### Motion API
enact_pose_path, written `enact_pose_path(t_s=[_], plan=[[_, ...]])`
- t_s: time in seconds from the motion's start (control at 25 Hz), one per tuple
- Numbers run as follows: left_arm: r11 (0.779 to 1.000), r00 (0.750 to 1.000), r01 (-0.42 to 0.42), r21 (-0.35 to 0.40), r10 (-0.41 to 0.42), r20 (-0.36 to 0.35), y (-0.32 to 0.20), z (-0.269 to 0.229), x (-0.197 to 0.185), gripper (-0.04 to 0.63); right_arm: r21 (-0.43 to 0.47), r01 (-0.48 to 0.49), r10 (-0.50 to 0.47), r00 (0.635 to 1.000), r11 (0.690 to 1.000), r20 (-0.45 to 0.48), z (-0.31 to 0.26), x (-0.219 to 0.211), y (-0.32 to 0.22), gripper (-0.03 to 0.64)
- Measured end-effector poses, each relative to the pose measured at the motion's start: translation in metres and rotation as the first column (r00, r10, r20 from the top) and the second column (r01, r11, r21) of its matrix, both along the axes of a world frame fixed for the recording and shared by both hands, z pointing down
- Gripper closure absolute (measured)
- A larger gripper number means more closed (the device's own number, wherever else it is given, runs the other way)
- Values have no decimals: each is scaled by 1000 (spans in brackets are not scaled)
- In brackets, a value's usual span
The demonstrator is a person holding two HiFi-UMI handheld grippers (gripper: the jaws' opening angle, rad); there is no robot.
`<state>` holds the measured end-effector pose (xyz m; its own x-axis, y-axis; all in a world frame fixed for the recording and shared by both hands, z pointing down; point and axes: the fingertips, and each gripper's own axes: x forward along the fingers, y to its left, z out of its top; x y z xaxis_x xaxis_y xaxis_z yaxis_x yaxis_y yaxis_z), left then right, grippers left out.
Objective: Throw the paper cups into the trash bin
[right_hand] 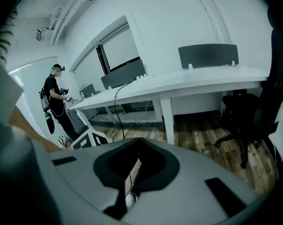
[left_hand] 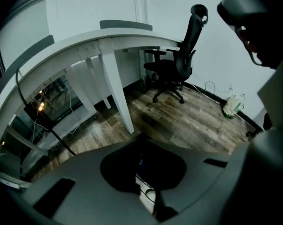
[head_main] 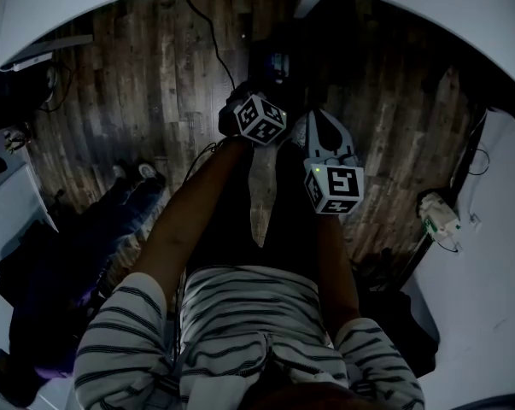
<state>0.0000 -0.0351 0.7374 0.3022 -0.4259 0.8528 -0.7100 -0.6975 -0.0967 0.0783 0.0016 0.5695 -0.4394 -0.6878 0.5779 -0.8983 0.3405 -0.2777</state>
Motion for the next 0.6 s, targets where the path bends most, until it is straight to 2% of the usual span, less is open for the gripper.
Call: enact_pose_path(t_s=[0.32,0.6], plan=[[994,988,100,32,-95,-125,-10,-65,-7,571,38,35,-35,999,999,15,-37,-6,-10,600],[977,954,197,79,-173,-243,-14,-128,-14,572,70,63,-65,997,996,39,-71,-13,-15,600]])
